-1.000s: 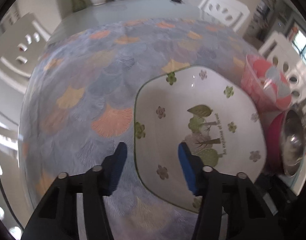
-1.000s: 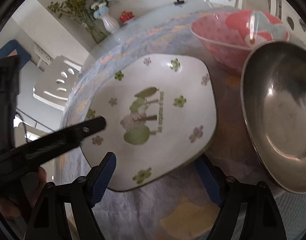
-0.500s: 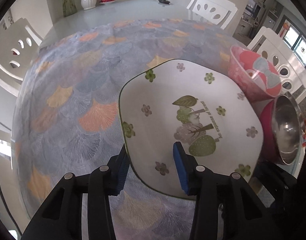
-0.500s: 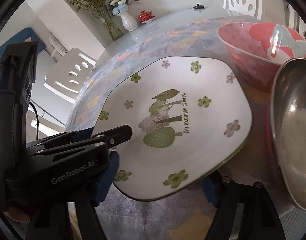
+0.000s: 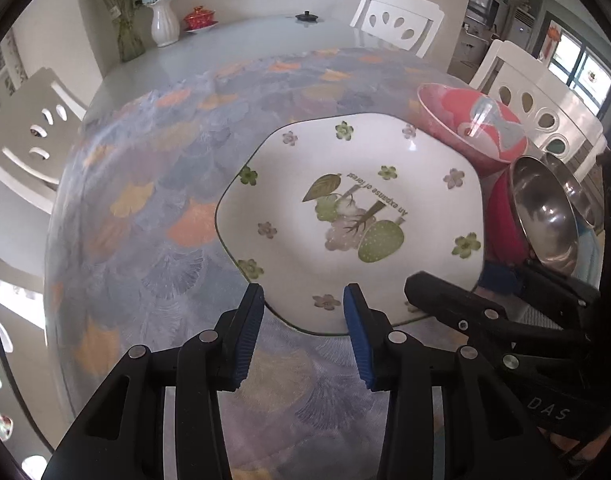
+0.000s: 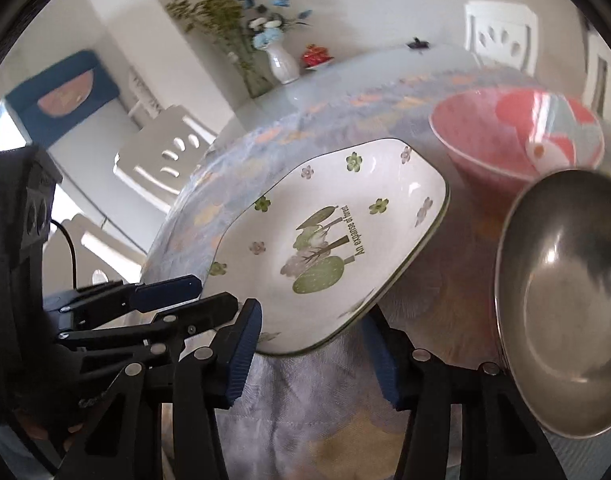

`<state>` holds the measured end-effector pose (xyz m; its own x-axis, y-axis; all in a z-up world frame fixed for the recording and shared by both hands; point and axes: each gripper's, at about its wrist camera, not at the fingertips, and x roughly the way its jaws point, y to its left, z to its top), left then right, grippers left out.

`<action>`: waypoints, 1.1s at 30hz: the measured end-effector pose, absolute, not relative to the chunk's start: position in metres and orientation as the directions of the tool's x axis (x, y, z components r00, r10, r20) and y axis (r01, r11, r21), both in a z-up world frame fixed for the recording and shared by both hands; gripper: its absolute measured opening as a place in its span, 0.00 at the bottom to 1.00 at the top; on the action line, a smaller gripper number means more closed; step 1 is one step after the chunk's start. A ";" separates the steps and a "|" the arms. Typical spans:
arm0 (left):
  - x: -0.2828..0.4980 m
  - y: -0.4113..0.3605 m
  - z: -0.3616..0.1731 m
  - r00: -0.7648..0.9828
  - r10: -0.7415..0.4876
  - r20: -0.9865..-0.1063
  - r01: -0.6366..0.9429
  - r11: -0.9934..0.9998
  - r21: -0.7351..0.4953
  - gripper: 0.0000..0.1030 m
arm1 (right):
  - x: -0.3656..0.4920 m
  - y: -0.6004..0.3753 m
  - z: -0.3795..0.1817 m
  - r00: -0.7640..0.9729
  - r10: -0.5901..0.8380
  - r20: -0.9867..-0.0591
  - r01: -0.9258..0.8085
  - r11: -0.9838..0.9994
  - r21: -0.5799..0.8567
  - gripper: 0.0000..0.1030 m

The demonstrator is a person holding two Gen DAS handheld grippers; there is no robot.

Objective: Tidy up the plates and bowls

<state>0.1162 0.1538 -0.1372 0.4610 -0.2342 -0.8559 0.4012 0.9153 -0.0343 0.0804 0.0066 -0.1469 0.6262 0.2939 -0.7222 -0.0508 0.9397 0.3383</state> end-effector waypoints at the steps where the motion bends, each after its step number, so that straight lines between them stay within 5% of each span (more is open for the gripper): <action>1: 0.119 0.153 -0.137 0.464 -0.227 -0.856 0.380 0.924 -0.040 0.39 | 0.082 0.003 -0.152 0.608 0.299 -0.736 -0.027 0.934 0.357 0.47; 6: 0.139 0.163 -0.139 0.442 -0.226 -0.868 0.279 0.954 -0.106 0.64 | 0.081 -0.005 -0.160 0.572 0.317 -0.757 0.024 0.916 0.402 0.48; 10: 0.169 0.164 -0.142 0.444 -0.207 -0.872 0.281 0.956 -0.084 0.70 | 0.083 0.000 -0.156 0.571 0.316 -0.758 0.032 0.913 0.406 0.65; 23: 0.214 0.129 -0.172 0.394 -0.215 -0.893 0.411 0.911 -0.038 0.68 | 0.094 0.005 -0.168 0.580 0.246 -0.777 0.061 0.937 0.343 0.66; 28: 0.201 0.140 -0.169 0.395 -0.241 -0.886 0.437 0.898 -0.049 0.48 | 0.101 0.012 -0.168 0.573 0.226 -0.787 0.045 0.951 0.306 0.60; 33: 0.182 0.142 -0.166 0.391 -0.247 -0.887 0.465 0.884 -0.042 0.42 | 0.100 0.002 -0.168 0.578 0.256 -0.775 0.052 0.936 0.348 0.48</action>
<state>0.1817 0.1422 -0.1665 0.3906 -0.2471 -0.8867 0.4647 0.8845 -0.0418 0.0998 0.0022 -0.1680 0.5777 0.2561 -0.7750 0.0524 0.9359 0.3483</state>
